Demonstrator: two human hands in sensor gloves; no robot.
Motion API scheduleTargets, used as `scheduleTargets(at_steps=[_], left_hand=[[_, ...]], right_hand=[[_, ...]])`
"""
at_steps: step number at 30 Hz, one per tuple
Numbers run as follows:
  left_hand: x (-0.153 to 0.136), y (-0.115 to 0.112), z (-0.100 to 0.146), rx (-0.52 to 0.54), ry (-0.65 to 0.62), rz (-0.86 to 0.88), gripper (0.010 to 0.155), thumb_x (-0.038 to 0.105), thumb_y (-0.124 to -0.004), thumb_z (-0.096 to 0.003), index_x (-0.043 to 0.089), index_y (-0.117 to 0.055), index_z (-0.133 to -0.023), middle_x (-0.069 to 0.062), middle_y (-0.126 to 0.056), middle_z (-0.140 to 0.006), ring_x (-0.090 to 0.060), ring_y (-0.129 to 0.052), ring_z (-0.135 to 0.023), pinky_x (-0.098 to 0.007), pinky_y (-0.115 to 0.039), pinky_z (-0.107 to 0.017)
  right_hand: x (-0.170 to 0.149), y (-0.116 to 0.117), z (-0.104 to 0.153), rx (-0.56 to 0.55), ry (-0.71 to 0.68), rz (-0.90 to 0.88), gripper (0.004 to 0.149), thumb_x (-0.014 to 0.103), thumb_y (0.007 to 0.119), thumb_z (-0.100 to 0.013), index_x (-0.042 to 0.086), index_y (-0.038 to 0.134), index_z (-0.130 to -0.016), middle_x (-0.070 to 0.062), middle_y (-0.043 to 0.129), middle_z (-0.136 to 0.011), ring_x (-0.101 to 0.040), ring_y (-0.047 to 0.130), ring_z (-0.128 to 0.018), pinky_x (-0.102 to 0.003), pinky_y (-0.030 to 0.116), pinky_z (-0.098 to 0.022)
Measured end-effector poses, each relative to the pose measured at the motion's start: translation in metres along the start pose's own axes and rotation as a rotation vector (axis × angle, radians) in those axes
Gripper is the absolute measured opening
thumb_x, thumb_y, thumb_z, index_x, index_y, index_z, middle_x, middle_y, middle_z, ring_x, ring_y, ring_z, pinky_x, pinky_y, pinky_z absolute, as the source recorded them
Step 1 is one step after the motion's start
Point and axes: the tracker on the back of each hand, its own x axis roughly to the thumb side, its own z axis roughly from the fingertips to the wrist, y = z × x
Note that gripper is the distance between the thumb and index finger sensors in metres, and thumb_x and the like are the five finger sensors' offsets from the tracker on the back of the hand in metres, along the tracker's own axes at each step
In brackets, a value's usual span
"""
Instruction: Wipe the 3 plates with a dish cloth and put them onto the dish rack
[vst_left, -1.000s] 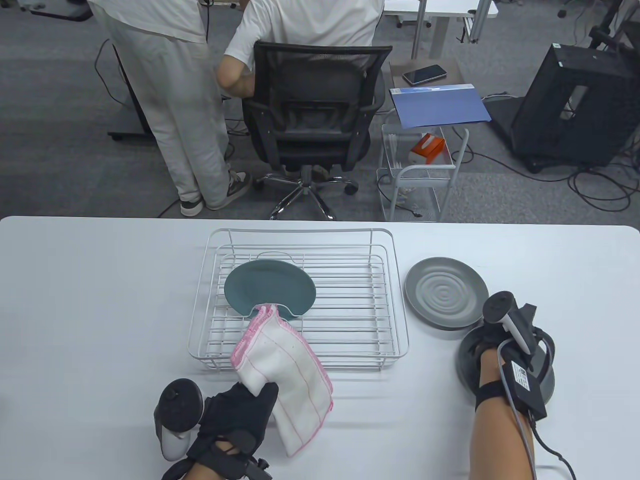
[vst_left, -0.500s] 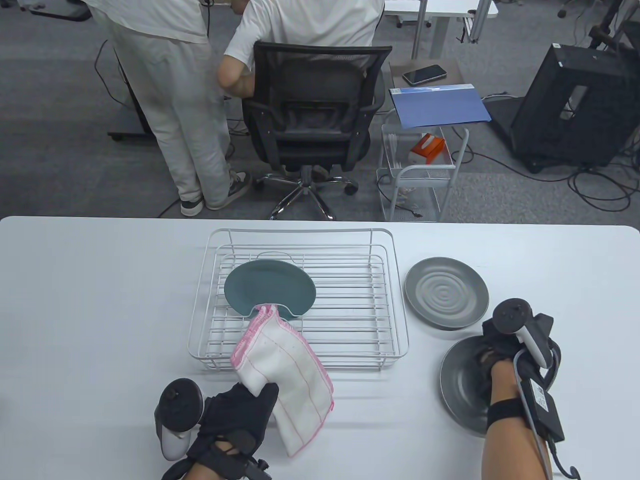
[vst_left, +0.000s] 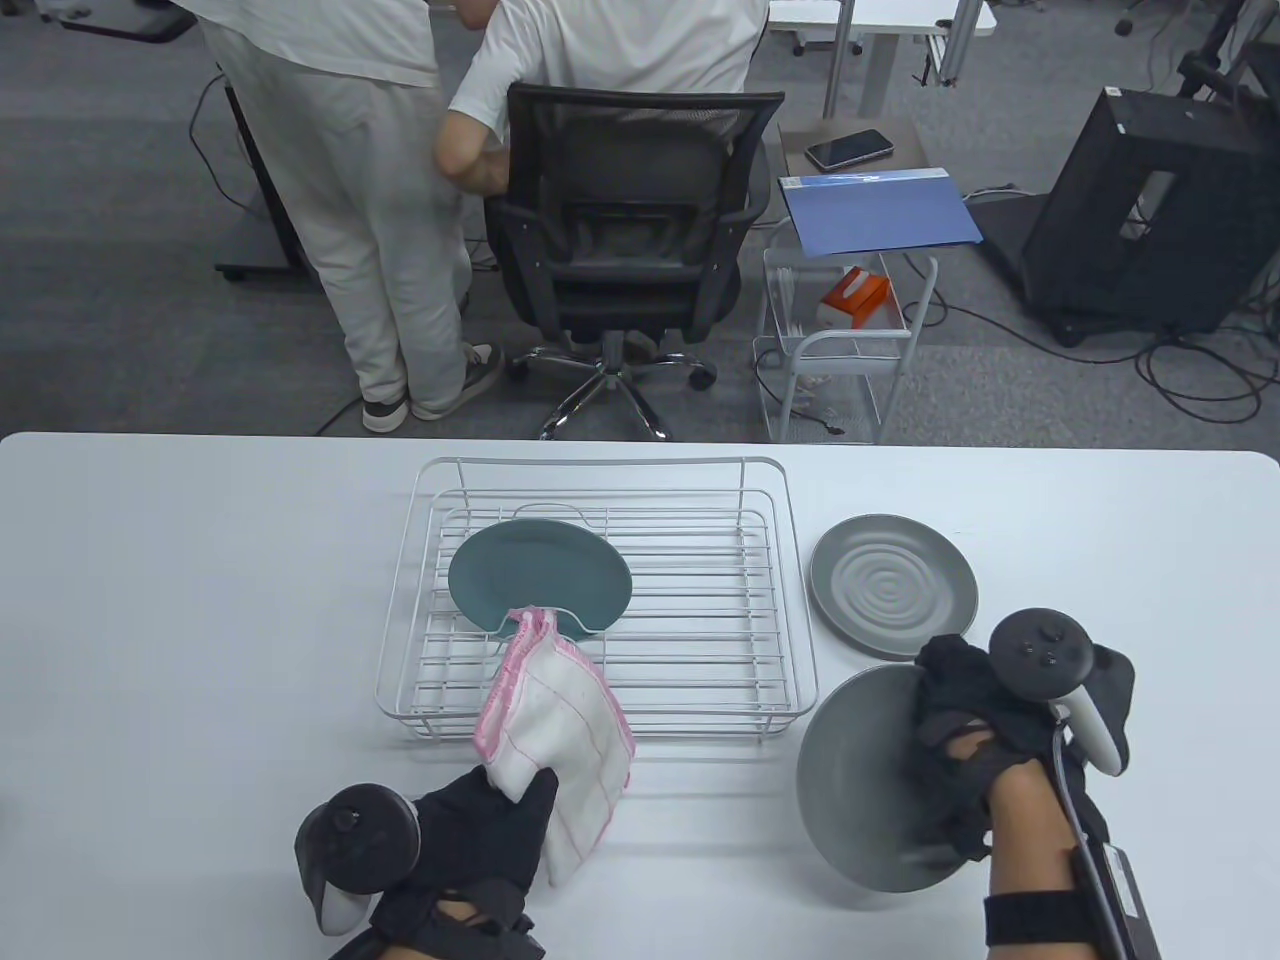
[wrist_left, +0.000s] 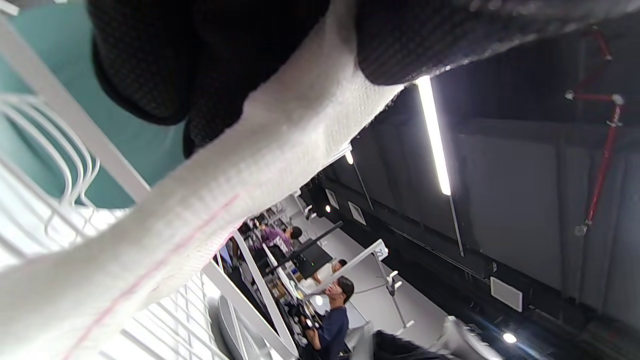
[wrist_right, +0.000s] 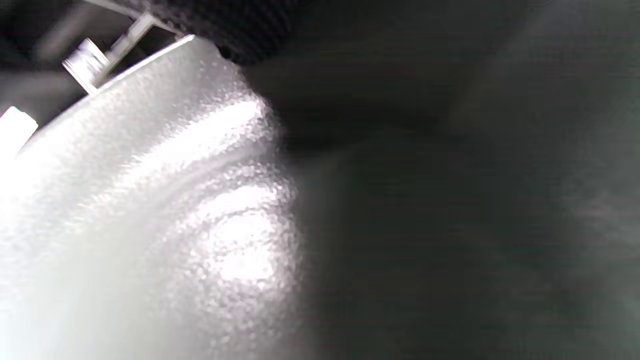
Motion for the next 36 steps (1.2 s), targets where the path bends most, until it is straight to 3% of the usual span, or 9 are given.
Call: scheduleTargets(at_steps=[4, 7, 10, 13, 17, 22, 27, 32, 36], left_hand=[[0.009, 0.003, 0.005, 0.077, -0.042, -0.114, 0.049, 0.036, -0.075, -0.0557, 0.022, -0.066, -0.102, -0.016, -0.093, -0.091, -0.036, -0.107, -0.066, -0.057, -0.079, -0.055], [0.014, 0.006, 0.007, 0.109, -0.077, -0.195, 0.048, 0.037, -0.076, -0.0553, 0.023, -0.068, -0.101, -0.015, -0.093, -0.092, -0.036, -0.107, -0.068, -0.057, -0.078, -0.055], [0.020, 0.004, 0.008, 0.141, -0.103, -0.273, 0.048, 0.036, -0.078, -0.0549, 0.025, -0.071, -0.101, -0.015, -0.091, -0.094, -0.037, -0.104, -0.072, -0.058, -0.076, -0.057], [0.027, 0.000, 0.009, 0.128, -0.151, -0.405, 0.048, 0.036, -0.079, -0.0541, 0.026, -0.073, -0.101, -0.014, -0.090, -0.096, -0.038, -0.101, -0.077, -0.059, -0.074, -0.060], [0.035, -0.013, 0.008, 0.027, -0.190, -0.528, 0.048, 0.036, -0.080, -0.0539, 0.027, -0.074, -0.101, -0.013, -0.087, -0.100, -0.040, -0.094, -0.085, -0.061, -0.068, -0.064], [0.038, -0.032, 0.006, -0.093, -0.201, -0.690, 0.048, 0.036, -0.080, -0.0539, 0.028, -0.073, -0.101, -0.011, -0.082, -0.106, -0.040, -0.081, -0.098, -0.061, -0.062, -0.069], [0.035, -0.052, 0.003, -0.294, -0.140, -0.805, 0.053, 0.037, -0.078, -0.0552, 0.026, -0.066, -0.105, -0.010, -0.062, -0.115, -0.037, -0.056, -0.109, -0.059, -0.048, -0.074], [0.028, -0.059, -0.002, -0.410, -0.036, -0.838, 0.057, 0.039, -0.074, -0.0564, 0.025, -0.057, -0.108, -0.007, -0.048, -0.117, -0.033, -0.039, -0.112, -0.058, -0.039, -0.075], [0.027, -0.053, -0.003, -0.409, -0.009, -0.816, 0.057, 0.038, -0.074, -0.0560, 0.023, -0.058, -0.108, -0.008, -0.050, -0.117, -0.034, -0.039, -0.112, -0.059, -0.038, -0.075]], right_hand=[[0.028, 0.033, 0.015, 0.060, -0.108, -0.097, 0.046, 0.025, 0.070, -0.039, 0.000, 0.069, -0.078, -0.029, 0.082, -0.074, -0.045, 0.099, -0.050, -0.068, 0.062, -0.053], [0.045, 0.059, 0.025, 0.137, -0.169, -0.218, 0.047, 0.027, 0.073, -0.041, -0.003, 0.069, -0.076, -0.026, 0.090, -0.062, -0.038, 0.105, -0.036, -0.064, 0.071, -0.048], [0.056, 0.083, 0.037, 0.148, -0.174, -0.290, 0.047, 0.028, 0.075, -0.043, -0.003, 0.067, -0.078, -0.025, 0.091, -0.061, -0.037, 0.105, -0.035, -0.063, 0.073, -0.047], [0.054, 0.110, 0.042, 0.142, -0.081, -0.401, 0.051, 0.025, 0.076, -0.043, -0.002, 0.063, -0.084, -0.024, 0.090, -0.063, -0.037, 0.105, -0.033, -0.063, 0.075, -0.046], [0.047, 0.133, 0.041, 0.249, -0.024, -0.586, 0.062, 0.019, 0.079, -0.041, -0.006, 0.052, -0.091, -0.024, 0.084, -0.069, -0.038, 0.104, -0.038, -0.064, 0.075, -0.046], [0.045, 0.141, 0.046, 0.299, -0.034, -0.660, 0.055, 0.019, 0.080, -0.041, -0.003, 0.064, -0.088, -0.024, 0.082, -0.071, -0.036, 0.102, -0.042, -0.064, 0.075, -0.047], [0.054, 0.156, 0.057, 0.330, -0.056, -0.751, 0.052, 0.020, 0.076, -0.044, -0.004, 0.060, -0.086, -0.027, 0.080, -0.072, -0.040, 0.103, -0.043, -0.063, 0.077, -0.044], [0.058, 0.159, 0.061, 0.280, -0.063, -0.802, 0.053, 0.021, 0.075, -0.044, -0.006, 0.057, -0.086, -0.029, 0.078, -0.073, -0.041, 0.102, -0.043, -0.063, 0.077, -0.045], [0.054, 0.150, 0.063, 0.186, -0.061, -0.854, 0.053, 0.021, 0.074, -0.045, -0.005, 0.056, -0.086, -0.030, 0.077, -0.074, -0.041, 0.102, -0.044, -0.063, 0.076, -0.045]])
